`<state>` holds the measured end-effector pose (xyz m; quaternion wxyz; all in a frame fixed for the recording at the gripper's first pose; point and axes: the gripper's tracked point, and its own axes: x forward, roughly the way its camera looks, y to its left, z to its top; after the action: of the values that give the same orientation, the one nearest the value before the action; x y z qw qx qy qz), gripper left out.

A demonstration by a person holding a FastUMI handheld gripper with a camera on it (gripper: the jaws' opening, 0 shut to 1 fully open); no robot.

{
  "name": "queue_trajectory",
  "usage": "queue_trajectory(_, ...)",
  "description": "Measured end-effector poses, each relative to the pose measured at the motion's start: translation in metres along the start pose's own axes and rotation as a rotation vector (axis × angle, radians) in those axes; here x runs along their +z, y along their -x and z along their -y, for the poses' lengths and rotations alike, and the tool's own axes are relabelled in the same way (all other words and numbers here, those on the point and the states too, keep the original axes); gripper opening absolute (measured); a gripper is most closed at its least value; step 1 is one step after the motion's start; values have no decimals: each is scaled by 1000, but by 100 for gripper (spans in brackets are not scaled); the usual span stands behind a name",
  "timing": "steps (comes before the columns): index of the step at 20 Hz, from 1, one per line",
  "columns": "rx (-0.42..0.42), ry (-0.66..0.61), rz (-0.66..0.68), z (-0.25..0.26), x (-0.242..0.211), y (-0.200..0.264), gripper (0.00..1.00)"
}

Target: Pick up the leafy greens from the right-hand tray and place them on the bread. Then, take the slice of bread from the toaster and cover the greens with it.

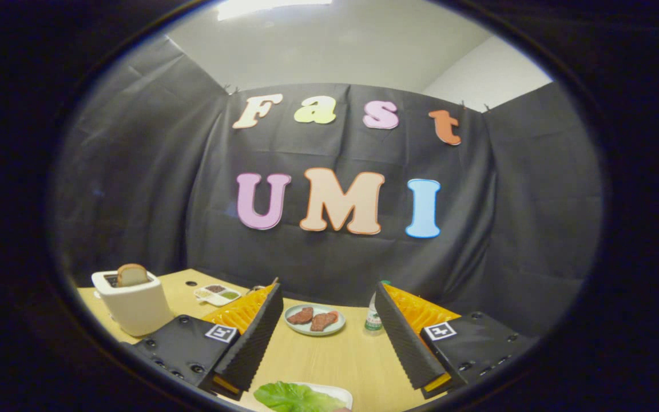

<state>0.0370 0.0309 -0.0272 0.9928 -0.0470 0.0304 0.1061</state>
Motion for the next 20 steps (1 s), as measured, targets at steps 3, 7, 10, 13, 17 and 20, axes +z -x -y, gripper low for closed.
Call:
queue_trajectory(3, 80, 46, -68, -6, -22, -5, 100)
queue_trajectory(7, 175, 82, -167, -7, -54, -9, 100)
queue_trajectory(10, 248, 103, -258, -7, -86, -10, 100)
queue_trajectory(13, 321, 151, -347, -7, -118, -8, 100)
queue_trajectory(17, 418, 185, -466, -11, -164, -3, 100)
queue_trajectory(20, 495, 213, -549, -16, -195, 8, 100)
